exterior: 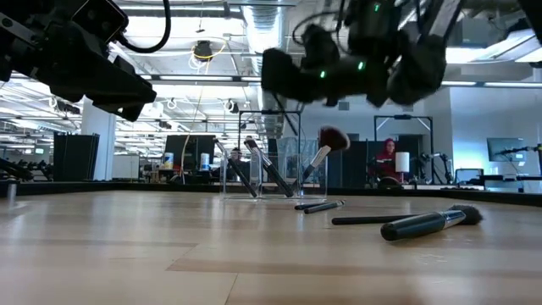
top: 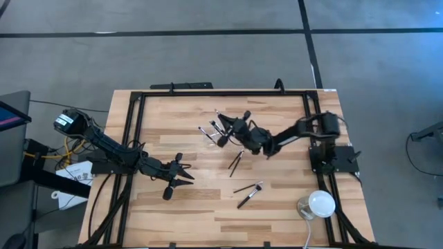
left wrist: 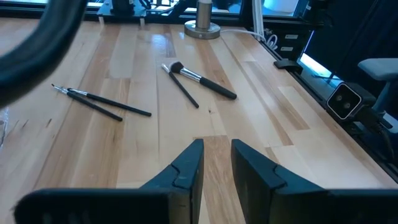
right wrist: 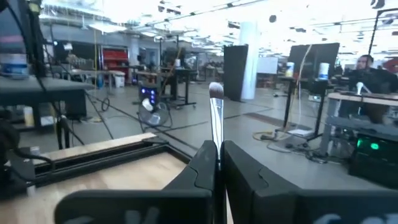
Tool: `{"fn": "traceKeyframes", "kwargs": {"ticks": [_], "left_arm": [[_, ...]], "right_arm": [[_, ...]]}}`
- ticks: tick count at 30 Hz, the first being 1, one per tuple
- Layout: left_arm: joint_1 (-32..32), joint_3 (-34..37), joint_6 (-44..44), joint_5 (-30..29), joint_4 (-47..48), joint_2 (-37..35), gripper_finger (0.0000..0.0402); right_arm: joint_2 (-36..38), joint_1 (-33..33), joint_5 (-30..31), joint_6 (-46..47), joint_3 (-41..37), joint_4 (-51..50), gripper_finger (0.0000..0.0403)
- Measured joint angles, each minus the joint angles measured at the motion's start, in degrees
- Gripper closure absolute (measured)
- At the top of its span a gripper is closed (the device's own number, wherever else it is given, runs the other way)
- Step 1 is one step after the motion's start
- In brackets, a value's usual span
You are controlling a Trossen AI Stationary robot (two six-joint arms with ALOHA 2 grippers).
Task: Put items in baskets/containers
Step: Put the eyeshadow brush into the transparent organizer
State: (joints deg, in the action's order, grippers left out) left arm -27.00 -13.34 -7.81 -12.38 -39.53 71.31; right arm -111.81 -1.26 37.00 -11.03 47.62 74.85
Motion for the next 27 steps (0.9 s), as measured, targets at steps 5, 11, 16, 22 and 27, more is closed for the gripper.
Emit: {"fn": "traceKeyframes", "kwargs": {"ticks": [5, 11, 16, 22, 27], "left_arm": [[0.00, 0.00, 0.00, -0.01, 0.01, 0.00, 0.0323], [0.00, 0.00, 0.00, 0.00, 0.02, 0.00, 0.0323], [0.00, 0.00, -0.02, 0.00, 0.04, 0.00, 0.0323], [0.00, 0.00, -0.02, 0.00, 0.05, 0.00, 0.0323], [0.00, 0.00, -0.02, 0.00, 0.07, 0.00, 0.0323]], "right_arm": [[-6.42, -1.90, -5.15, -1.17, 3.32, 3.73, 0.0395], [-11.79, -2.05, -10.41, -1.49, 11.03, 2.99, 0.0398], [-15.29, -1.76, -10.05, -1.49, 16.08, 0.31, 0.0395], [-18.41, -1.81, -10.00, -1.51, 19.14, -1.60, 0.0396], [-18.83, -1.67, -8.86, -1.50, 19.41, -7.38, 0.0381]]}}
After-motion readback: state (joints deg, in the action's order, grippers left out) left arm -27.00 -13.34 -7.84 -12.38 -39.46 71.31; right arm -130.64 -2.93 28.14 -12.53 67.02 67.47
